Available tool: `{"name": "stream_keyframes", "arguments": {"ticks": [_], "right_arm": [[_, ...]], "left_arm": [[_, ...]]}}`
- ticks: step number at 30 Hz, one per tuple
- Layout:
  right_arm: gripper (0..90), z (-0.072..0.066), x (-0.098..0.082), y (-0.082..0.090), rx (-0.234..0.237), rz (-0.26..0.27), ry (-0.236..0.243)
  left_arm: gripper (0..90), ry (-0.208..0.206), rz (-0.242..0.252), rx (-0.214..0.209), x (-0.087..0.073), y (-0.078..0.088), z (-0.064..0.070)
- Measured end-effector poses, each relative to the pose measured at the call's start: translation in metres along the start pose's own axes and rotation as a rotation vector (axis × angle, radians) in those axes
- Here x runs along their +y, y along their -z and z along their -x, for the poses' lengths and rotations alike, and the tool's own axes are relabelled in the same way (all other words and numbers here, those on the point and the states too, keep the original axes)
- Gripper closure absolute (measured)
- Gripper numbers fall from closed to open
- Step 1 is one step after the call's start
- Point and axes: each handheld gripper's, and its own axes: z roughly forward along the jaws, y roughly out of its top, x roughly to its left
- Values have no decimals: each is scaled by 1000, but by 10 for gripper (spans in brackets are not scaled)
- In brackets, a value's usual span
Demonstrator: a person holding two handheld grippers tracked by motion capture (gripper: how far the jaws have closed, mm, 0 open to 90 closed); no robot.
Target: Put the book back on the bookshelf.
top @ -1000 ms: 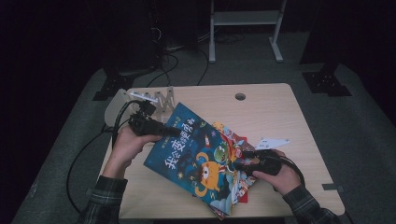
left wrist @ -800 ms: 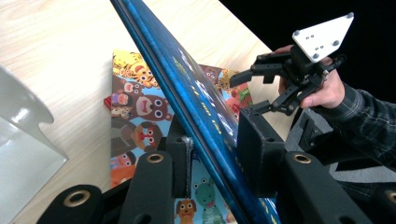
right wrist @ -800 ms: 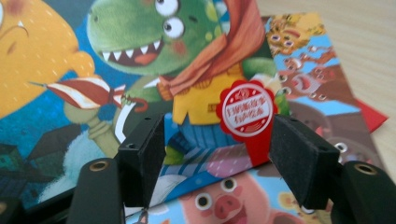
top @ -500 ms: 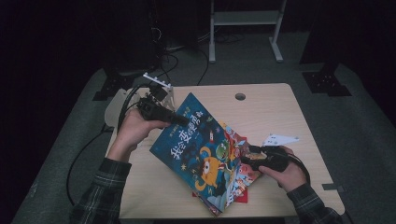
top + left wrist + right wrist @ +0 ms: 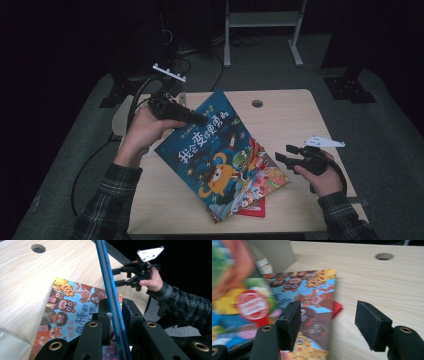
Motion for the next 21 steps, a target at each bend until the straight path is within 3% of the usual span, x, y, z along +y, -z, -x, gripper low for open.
{"name": "stream_keyframes", "arguments": {"ticks": [4,5,6,8,10,13,17,18,21], "right_arm": [[342,12,-6,-6,-74,-67,17],[342,12,-6,-6,-74,-67,17],[341,16,-9,-11,-104,-116,31],[342,17,-10,-13,-114,-130,41],[342,19,-13,-20,-131,-177,53],[342,20,-15,-25,-142,-204,71],[341,21,-16,-28,-146,-216,78],[339,22,-17,-30,-151,-223,79],[339,24,-17,-32,-160,-229,90]], "left_arm": [[789,-10,-3,-17,3,1,5],[794,-10,-3,-17,3,1,5],[799,-17,-6,-28,6,2,8],[807,-19,-7,-34,7,2,10],[815,-32,-11,-47,9,3,16],[822,-67,-28,-53,14,6,27],[824,-98,-30,-43,16,10,37],[824,-128,-24,-21,18,15,44],[823,-147,-16,8,21,23,51]]}}
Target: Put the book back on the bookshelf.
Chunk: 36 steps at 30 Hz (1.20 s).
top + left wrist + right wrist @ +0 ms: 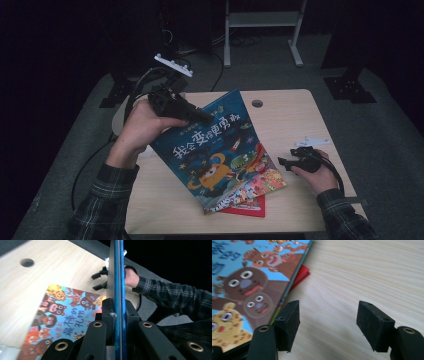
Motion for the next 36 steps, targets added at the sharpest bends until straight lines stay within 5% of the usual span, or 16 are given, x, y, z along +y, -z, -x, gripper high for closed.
{"name": "stream_keyframes", "arguments": {"ticks": [9,23,36], "right_arm": [[315,6,-3,-12,-49,-52,18],[122,12,-6,-23,-70,-12,-16],[117,14,-5,-25,-75,-14,-23]], "left_arm": [[823,-10,35,78,-1,28,3],[823,90,44,202,-35,61,-21],[823,182,58,282,-75,102,-40]]}}
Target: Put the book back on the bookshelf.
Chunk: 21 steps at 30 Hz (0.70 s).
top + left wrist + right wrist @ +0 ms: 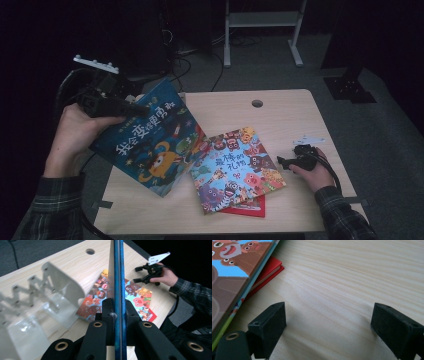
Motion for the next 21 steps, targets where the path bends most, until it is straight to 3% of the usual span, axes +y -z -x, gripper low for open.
{"name": "stream_keyframes", "arguments": {"ticks": [13,21], "right_arm": [[117,0,0,0,0,0,0],[116,0,0,0,0,-1,0]], "left_arm": [[823,102,14,82,-32,27,-33],[824,162,-23,131,-51,34,-51]]}}
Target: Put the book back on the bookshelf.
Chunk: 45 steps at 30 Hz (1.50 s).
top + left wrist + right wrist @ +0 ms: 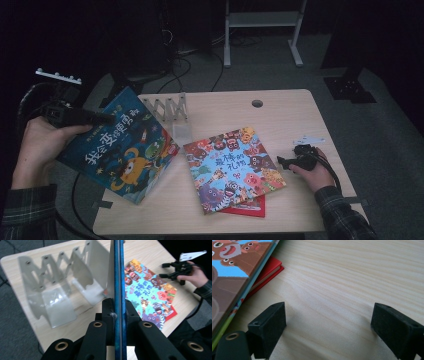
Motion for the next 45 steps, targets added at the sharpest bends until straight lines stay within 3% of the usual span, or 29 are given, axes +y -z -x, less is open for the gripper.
{"name": "stream_keyframes", "arguments": {"ticks": [11,18,29,37,45], "right_arm": [[116,0,0,0,0,0,0],[116,0,0,0,0,0,0],[116,0,0,0,0,0,-1],[116,0,0,0,0,0,0],[115,0,0,0,-2,0,-2]], "left_arm": [[823,72,3,57,-9,12,-23],[823,124,-4,84,-14,12,-40],[823,182,-21,126,-14,10,-57],[823,222,-22,169,-2,7,-69],[823,230,-33,197,15,-2,-75]]}}
